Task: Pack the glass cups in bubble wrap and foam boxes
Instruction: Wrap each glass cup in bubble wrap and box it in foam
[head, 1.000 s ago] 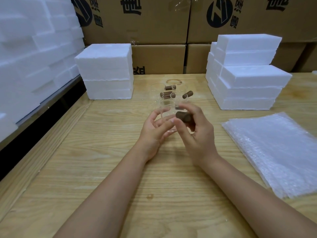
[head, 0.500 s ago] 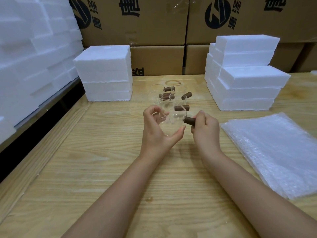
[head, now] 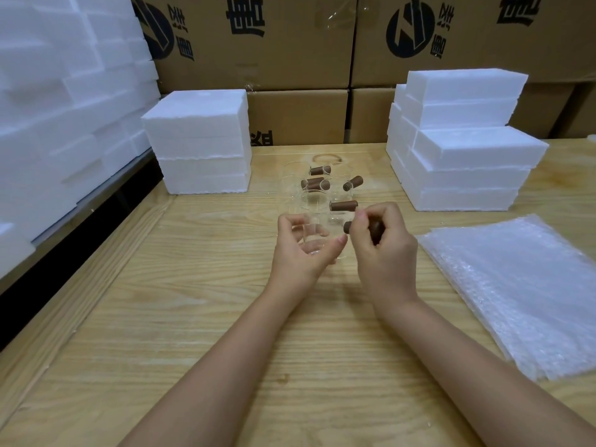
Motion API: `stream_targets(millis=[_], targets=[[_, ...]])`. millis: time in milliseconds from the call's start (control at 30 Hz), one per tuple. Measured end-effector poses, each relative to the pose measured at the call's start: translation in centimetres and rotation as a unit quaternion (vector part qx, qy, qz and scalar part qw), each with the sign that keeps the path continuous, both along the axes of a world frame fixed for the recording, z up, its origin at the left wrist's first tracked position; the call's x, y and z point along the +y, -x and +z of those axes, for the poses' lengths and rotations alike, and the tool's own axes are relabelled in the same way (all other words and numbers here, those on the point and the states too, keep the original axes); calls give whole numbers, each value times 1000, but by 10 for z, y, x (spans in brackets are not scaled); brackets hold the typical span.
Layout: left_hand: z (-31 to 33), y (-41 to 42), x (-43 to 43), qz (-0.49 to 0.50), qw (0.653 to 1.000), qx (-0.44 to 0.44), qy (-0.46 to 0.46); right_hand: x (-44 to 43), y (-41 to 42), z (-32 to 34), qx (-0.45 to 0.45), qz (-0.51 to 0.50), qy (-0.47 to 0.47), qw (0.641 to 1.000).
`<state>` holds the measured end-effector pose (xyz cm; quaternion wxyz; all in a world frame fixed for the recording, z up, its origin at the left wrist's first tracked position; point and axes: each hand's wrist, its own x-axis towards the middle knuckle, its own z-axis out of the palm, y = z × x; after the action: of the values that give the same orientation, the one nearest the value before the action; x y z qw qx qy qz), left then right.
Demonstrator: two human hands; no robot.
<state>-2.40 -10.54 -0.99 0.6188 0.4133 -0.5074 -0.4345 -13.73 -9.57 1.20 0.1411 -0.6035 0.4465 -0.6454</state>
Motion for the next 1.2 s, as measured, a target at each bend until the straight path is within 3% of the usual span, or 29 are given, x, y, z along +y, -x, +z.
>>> stream_targets(millis=[200, 367, 667, 1000, 1100, 1200], targets=[[5, -10, -5, -131, 980, 130, -75, 5, -5, -4, 83, 75, 62, 992], [5, -20, -10, -227, 955, 157, -105, 3, -3, -7, 107, 132, 52, 984], [7, -30, -12, -286, 932, 201, -99, 9, -10, 2, 17, 231, -10, 973], [8, -31, -10, -264, 926, 261, -67, 11, -15, -3, -15, 246, -4, 969], [6, -32, -13, -212, 943, 255, -40, 10, -15, -9, -50, 212, -47, 975], [4, -30, -14, -145, 960, 239, -24, 6, -11, -14, -5, 154, -72, 985]])
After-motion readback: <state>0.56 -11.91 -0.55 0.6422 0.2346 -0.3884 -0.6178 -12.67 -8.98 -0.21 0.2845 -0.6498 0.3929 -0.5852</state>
